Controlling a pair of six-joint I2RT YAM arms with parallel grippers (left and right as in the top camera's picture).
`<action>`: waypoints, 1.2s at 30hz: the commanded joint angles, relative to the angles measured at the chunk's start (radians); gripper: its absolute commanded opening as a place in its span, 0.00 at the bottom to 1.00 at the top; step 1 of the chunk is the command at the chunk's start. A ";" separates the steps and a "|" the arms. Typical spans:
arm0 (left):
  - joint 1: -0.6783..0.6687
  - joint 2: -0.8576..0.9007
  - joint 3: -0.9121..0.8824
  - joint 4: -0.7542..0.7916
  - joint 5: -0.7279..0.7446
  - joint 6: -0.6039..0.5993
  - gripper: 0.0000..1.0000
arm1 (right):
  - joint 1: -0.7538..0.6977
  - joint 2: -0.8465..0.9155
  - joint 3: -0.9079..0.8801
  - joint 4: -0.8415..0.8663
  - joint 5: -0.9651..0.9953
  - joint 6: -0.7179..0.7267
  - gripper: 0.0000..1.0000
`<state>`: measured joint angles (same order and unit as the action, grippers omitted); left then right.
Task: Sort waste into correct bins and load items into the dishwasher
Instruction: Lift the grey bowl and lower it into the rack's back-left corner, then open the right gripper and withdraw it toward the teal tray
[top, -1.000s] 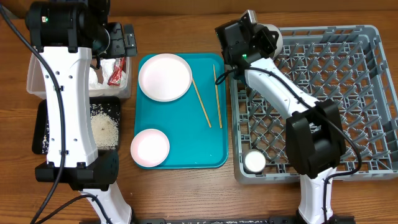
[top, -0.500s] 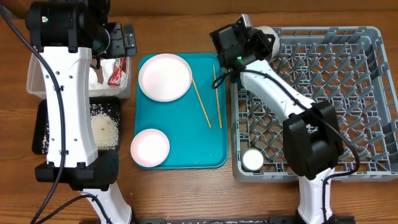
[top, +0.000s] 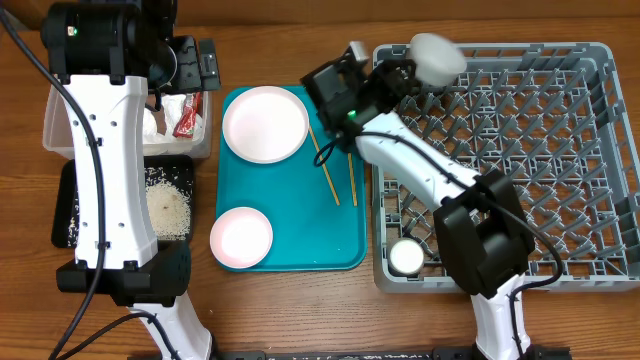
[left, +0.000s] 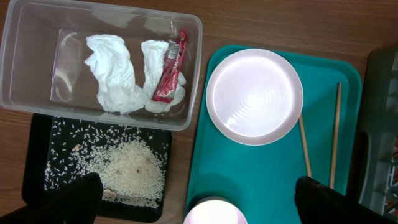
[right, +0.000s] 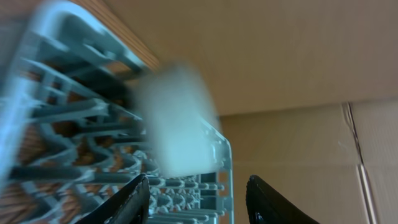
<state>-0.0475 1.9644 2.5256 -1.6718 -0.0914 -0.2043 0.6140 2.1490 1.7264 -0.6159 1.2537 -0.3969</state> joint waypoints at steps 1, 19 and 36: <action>0.002 -0.021 0.021 0.003 -0.013 -0.010 1.00 | 0.024 0.007 -0.003 0.001 -0.041 0.027 0.53; 0.002 -0.021 0.021 0.003 -0.013 -0.010 1.00 | -0.541 -0.358 0.087 -0.194 -1.535 0.567 0.84; 0.002 -0.021 0.021 0.003 -0.013 -0.010 1.00 | -0.629 -0.242 0.008 -0.140 -1.408 0.847 0.53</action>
<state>-0.0475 1.9644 2.5256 -1.6718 -0.0917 -0.2043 -0.0322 1.8645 1.7481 -0.7692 -0.1799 0.3973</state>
